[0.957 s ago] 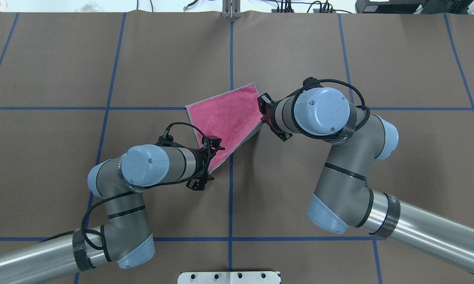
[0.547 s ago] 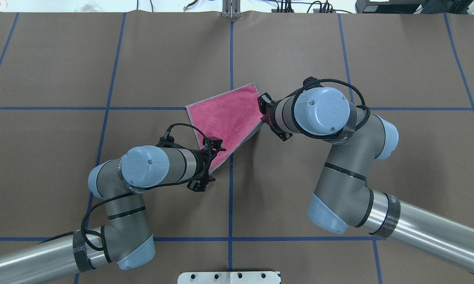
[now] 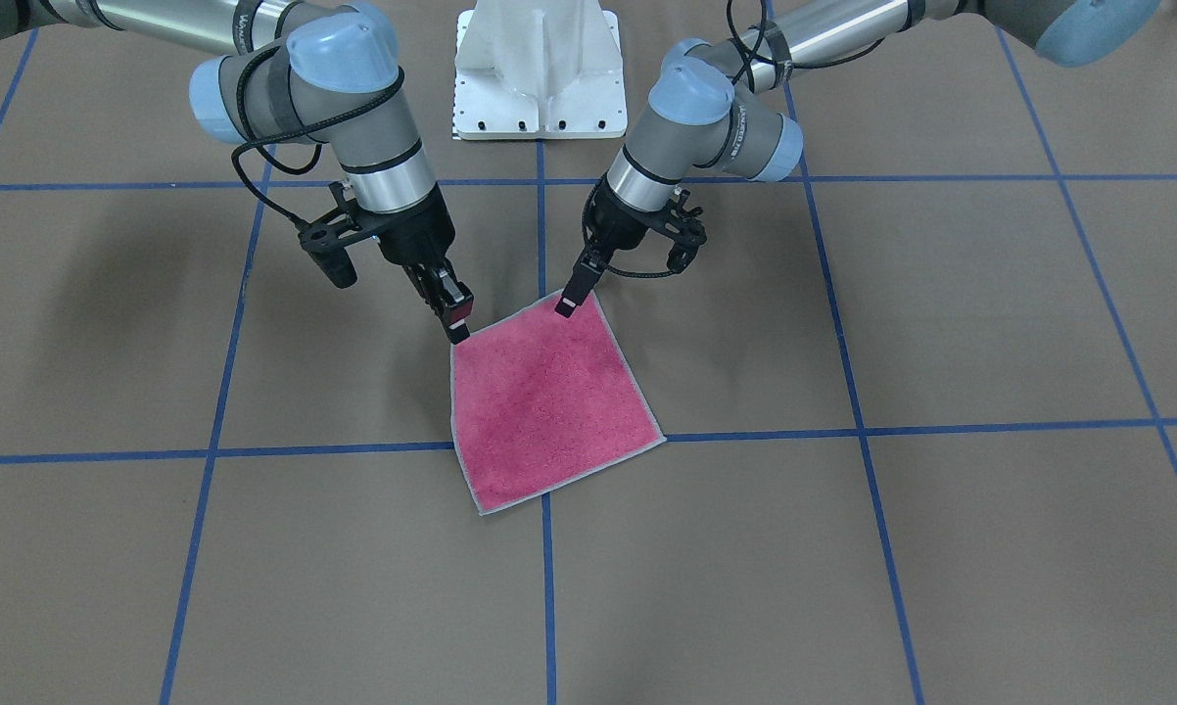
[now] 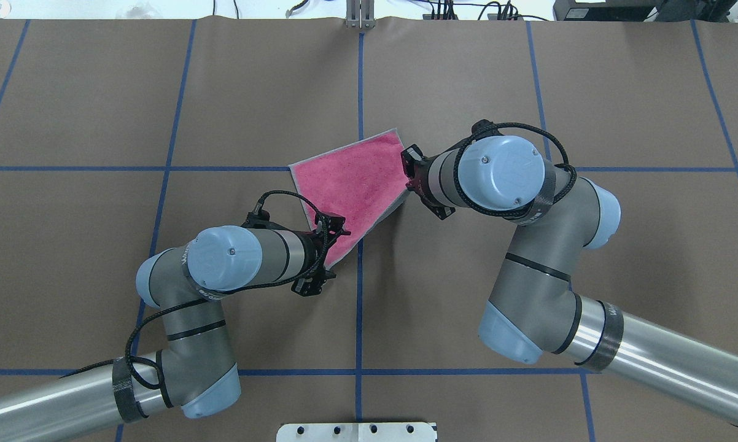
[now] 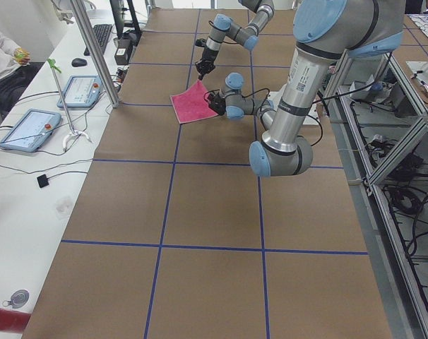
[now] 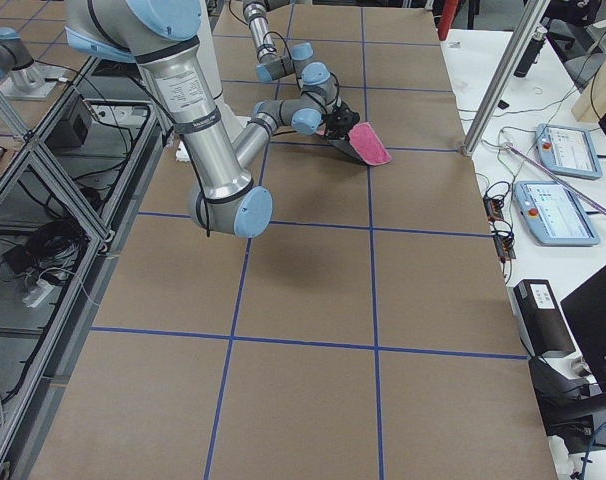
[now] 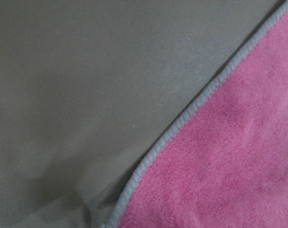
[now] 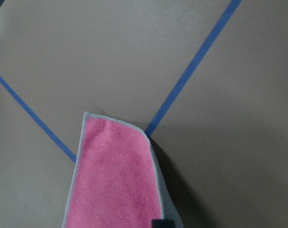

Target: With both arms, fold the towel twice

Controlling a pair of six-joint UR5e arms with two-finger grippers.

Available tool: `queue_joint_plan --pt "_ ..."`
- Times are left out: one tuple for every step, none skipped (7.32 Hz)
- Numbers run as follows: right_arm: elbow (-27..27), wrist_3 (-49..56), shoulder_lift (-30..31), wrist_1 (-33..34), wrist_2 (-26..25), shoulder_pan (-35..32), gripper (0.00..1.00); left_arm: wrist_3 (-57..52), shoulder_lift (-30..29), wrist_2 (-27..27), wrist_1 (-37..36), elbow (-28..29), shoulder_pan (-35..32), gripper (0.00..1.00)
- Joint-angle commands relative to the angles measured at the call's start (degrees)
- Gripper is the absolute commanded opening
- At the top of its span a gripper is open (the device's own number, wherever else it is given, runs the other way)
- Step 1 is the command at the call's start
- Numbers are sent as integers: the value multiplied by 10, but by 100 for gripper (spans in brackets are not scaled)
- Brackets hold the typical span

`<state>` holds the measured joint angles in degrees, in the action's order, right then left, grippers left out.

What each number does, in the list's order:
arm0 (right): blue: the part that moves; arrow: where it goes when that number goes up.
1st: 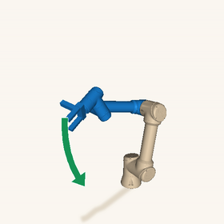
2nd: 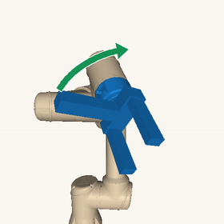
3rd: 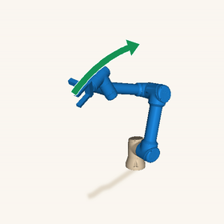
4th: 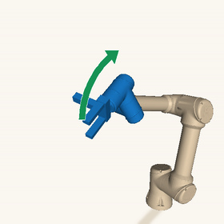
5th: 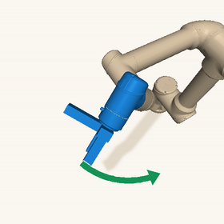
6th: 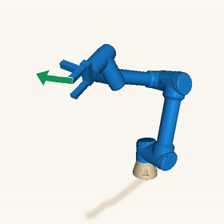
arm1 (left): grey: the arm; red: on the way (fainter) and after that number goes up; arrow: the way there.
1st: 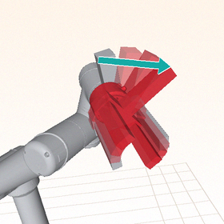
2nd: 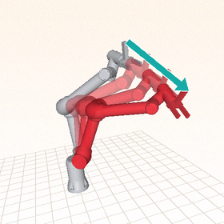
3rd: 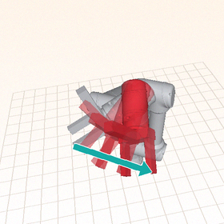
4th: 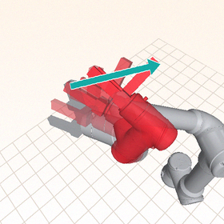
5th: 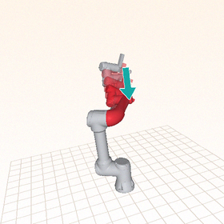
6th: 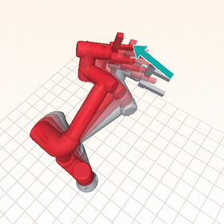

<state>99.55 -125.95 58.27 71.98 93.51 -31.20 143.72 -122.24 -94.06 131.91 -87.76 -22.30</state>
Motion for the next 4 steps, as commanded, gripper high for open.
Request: queue_joint_plan --pt "0 0 0 0 0 0 0 -1 1 0 0 -1 -3 82" --pt "2 0 0 0 0 0 0 -4 1 0 0 -3 -5 79" --pt "3 0 0 0 0 0 0 -5 2 0 -1 -4 -6 79" --pt "3 0 0 0 0 0 0 -6 3 0 -1 -5 -9 74"
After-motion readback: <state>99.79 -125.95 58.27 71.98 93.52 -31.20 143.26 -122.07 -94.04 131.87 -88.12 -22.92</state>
